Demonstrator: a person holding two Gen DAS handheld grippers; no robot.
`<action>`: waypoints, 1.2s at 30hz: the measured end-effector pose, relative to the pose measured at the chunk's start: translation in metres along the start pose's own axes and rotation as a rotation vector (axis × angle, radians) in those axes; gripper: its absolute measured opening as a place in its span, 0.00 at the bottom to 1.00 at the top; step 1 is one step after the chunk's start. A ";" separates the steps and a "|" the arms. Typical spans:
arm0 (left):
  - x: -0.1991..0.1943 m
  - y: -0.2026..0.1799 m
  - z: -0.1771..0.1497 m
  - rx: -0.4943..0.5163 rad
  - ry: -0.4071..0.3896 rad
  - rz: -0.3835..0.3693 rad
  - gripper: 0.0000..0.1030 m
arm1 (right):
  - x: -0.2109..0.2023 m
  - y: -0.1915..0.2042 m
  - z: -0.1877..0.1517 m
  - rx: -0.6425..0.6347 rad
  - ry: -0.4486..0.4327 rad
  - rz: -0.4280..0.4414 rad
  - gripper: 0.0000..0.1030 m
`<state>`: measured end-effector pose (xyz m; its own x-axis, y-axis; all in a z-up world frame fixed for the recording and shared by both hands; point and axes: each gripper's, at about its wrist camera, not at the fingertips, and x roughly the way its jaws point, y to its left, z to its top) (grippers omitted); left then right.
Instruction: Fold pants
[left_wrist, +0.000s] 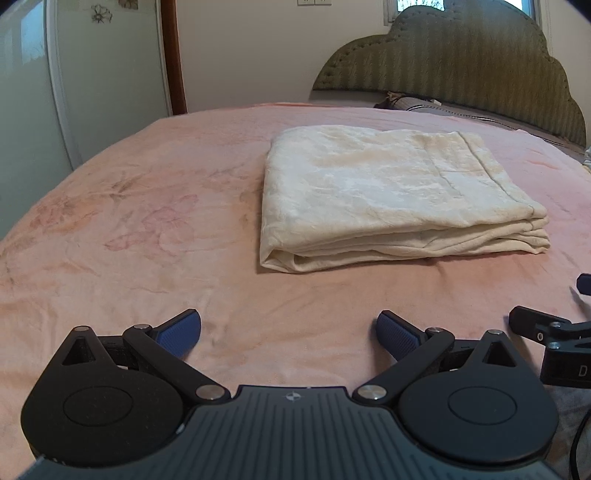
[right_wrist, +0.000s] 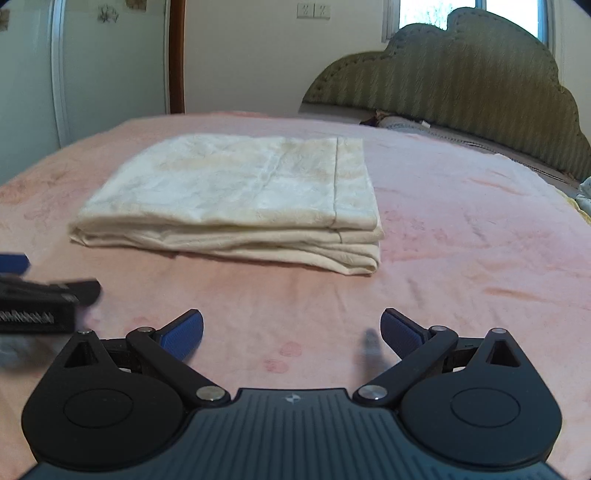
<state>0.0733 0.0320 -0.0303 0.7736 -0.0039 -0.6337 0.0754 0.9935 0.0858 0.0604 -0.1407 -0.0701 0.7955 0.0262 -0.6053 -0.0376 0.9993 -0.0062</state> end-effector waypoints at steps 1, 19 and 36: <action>0.001 0.002 -0.001 -0.011 -0.001 -0.007 1.00 | 0.003 -0.002 0.000 0.007 0.009 0.004 1.00; 0.002 0.003 -0.002 -0.018 -0.009 -0.015 1.00 | 0.010 -0.003 -0.003 0.053 0.015 0.016 1.00; 0.001 0.001 -0.002 -0.013 -0.012 -0.022 1.00 | 0.010 -0.004 -0.003 0.056 0.015 0.018 1.00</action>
<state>0.0729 0.0337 -0.0329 0.7792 -0.0268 -0.6262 0.0840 0.9945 0.0621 0.0663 -0.1444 -0.0785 0.7858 0.0442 -0.6169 -0.0177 0.9986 0.0491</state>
